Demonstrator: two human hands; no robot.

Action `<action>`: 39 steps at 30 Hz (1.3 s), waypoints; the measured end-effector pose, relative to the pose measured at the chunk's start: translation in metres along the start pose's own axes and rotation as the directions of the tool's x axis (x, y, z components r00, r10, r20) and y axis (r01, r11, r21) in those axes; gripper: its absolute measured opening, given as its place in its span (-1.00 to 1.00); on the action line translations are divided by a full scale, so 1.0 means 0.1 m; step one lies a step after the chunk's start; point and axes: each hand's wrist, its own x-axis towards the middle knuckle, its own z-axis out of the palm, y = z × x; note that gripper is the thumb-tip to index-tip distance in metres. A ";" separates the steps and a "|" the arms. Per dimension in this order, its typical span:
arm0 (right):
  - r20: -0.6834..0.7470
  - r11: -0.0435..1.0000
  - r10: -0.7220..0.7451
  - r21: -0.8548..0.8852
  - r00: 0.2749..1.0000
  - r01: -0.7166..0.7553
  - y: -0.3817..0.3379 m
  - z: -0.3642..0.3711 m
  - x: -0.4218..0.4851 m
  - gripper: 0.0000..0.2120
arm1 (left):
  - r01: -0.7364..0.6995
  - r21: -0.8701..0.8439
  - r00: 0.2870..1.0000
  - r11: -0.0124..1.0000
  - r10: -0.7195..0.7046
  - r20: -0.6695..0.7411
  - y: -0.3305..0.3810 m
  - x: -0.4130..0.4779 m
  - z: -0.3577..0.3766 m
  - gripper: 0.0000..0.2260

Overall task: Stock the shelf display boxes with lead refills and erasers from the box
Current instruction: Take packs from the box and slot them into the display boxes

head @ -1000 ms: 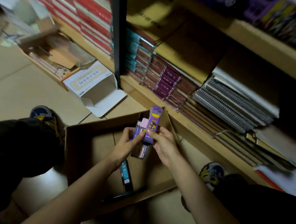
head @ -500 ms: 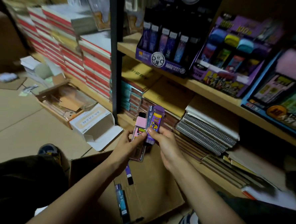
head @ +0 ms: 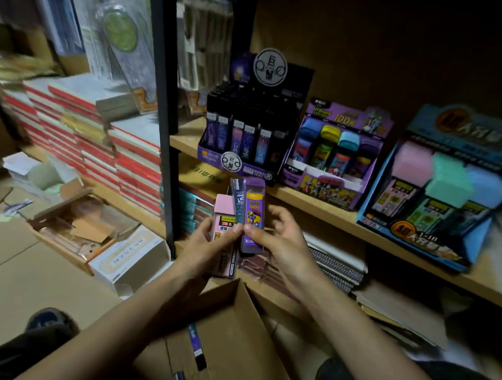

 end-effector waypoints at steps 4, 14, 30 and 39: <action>0.047 0.992 -0.097 -0.075 0.994 0.100 -0.26 -0.07 0.04 -0.75 | -0.054 0.003 0.997 0.999 0.054 0.050 0.14 0.08 0.17 -0.68; -0.077 0.887 -0.280 -0.401 0.957 0.228 -0.53 -0.27 0.17 -0.76 | -0.091 0.130 0.994 0.987 0.083 0.064 0.25 0.36 0.42 -0.63; -0.095 0.746 -0.482 -0.565 0.871 0.351 -1.53 -1.12 0.24 -0.50 | -0.066 0.122 0.986 0.990 0.046 0.160 0.23 0.47 0.33 -0.62; -0.072 0.497 -0.552 -0.829 0.831 0.258 -1.67 -1.44 0.48 -0.81 | -0.078 0.107 0.989 0.991 0.063 0.137 0.20 0.49 0.35 -0.62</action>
